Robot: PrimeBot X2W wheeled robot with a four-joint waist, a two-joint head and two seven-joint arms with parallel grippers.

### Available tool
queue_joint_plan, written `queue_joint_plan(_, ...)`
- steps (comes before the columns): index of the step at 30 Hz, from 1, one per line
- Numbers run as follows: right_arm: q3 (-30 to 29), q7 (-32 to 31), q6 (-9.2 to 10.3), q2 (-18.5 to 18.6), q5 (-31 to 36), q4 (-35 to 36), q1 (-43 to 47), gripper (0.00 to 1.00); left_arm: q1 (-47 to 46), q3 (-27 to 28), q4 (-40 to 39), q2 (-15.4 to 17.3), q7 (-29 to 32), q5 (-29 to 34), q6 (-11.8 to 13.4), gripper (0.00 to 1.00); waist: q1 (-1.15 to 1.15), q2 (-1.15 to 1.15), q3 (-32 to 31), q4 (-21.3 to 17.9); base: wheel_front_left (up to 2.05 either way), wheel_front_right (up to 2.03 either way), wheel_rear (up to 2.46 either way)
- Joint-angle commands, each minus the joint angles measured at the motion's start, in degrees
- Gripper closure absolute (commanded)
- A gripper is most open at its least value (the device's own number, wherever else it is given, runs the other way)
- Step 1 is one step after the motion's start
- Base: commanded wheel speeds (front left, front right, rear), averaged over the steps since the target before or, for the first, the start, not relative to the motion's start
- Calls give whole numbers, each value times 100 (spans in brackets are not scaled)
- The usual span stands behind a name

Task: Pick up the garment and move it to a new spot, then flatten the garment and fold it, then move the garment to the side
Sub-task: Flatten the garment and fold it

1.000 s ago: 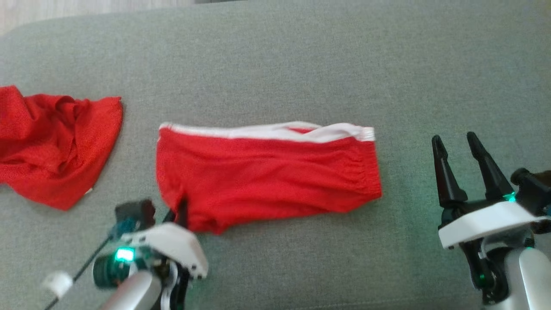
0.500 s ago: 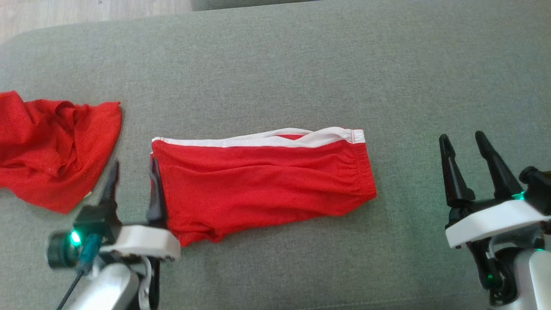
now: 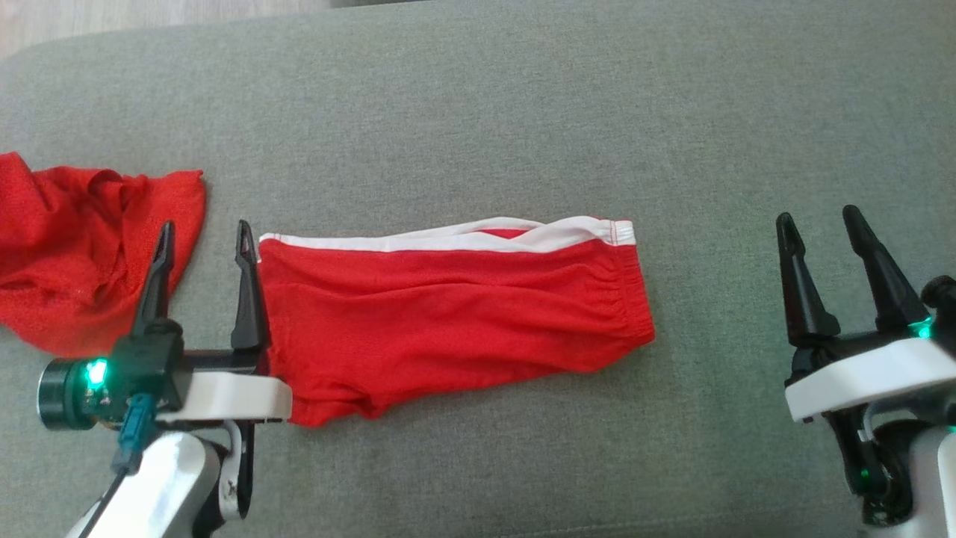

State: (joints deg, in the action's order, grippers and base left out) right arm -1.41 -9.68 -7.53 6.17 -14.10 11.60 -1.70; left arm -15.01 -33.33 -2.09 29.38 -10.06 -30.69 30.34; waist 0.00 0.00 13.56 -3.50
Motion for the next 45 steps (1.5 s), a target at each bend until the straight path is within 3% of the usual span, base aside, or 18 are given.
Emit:
queue_joint_plan(1, 77, -23, 4, 15, 43, 233, -126, 0, -163, 235, -159, 169, 19, 2, 60, 0, 0, 0, 7, 2, 0, 0, 0)
queue_joint_plan(7, 103, -67, 4, 81, 93, 219, -166, 0, -188, 206, -169, 128, 32, -8, 74, 0, 0, 0, 36, 71, 0, 0, 0)
queue_joint_plan(11, 604, -234, 4, 209, 70, -23, -272, 0, -274, 151, -157, 37, 16, -14, 36, 0, 0, 0, 98, 204, 0, 0, 0)
queue_joint_plan(16, 1433, -366, 4, 282, -98, -767, -476, 0, -401, 55, -82, -117, -40, -7, -36, 0, 0, 0, 202, 426, 0, 0, 0)
queue_joint_plan(25, 1450, -395, 4, 308, -130, -2243, -814, 0, -530, -59, 182, -365, -173, -58, -198, 0, 0, 0, 332, 667, 0, 0, 0)
queue_joint_plan(29, 1779, -615, 4, 371, -613, -2752, -961, 0, -562, -60, 315, -451, -228, -102, -251, 0, 0, 0, 359, 682, 0, 0, 0)
queue_joint_plan(30, 1843, -622, 4, 385, -751, -2820, -1003, 9, -563, -60, 344, -465, -236, -112, -258, 0, 0, 0, 359, 678, 0, 0, 0)
queue_joint_plan(31, 1906, -594, 4, 421, -840, -2864, -1048, 80, -566, -59, 367, -475, -246, -118, -265, 0, 0, 0, 358, 673, 0, 0, 0)
queue_joint_plan(32, 1931, -595, 4, 434, -966, -2919, -1070, 100, -568, -56, 386, -482, -257, -121, -271, 0, 0, 0, 353, 665, 0, 0, 0)
queue_joint_plan(36, 1881, -506, 4, 591, -1250, -2977, -1094, 100, -556, -44, 450, -495, -287, -129, -270, 0, 0, 0, 302, 601, 0, 0, 0)
queue_joint_plan(45, 769, -576, 4, 1167, -1762, -3094, -802, 100, -481, -7, 500, -455, -324, -167, -268, 0, 0, 0, 103, 430, 0, 0, 0)
